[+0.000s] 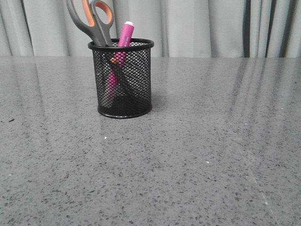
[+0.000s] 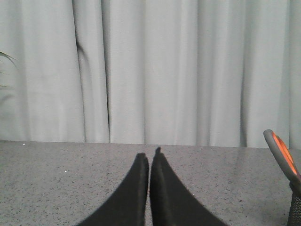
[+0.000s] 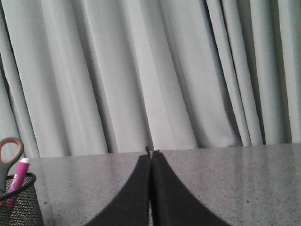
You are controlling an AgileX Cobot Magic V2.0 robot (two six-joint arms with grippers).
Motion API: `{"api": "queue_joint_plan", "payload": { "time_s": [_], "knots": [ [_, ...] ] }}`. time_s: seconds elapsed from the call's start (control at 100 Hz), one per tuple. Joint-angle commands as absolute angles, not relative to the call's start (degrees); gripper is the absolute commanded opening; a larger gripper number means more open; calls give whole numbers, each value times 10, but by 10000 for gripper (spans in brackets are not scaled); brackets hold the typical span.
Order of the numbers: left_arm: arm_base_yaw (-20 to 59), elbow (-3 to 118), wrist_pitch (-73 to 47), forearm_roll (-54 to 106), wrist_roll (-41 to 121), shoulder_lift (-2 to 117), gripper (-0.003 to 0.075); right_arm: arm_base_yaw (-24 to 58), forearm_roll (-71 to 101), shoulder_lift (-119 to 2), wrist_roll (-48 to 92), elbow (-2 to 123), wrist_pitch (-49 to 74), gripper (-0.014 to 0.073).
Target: Put pen and scissors into bin
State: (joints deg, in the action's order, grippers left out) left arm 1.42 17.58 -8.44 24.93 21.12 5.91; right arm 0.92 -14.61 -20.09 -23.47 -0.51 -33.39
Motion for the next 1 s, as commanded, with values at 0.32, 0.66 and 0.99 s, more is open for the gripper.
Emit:
{"api": "queue_joint_plan", "payload": {
  "time_s": [0.32, 0.66, 0.99],
  "knots": [
    [15, 181, -55, 257, 206, 64, -21, 6, -136, -201, -231, -6, -360, -75],
    [15, 181, -55, 257, 206, 64, -22, 6, -138, -201, -231, -9, -359, -76],
    [15, 181, -55, 257, 206, 64, -22, 6, -138, -201, -231, -9, -359, -76]
  ]
}}
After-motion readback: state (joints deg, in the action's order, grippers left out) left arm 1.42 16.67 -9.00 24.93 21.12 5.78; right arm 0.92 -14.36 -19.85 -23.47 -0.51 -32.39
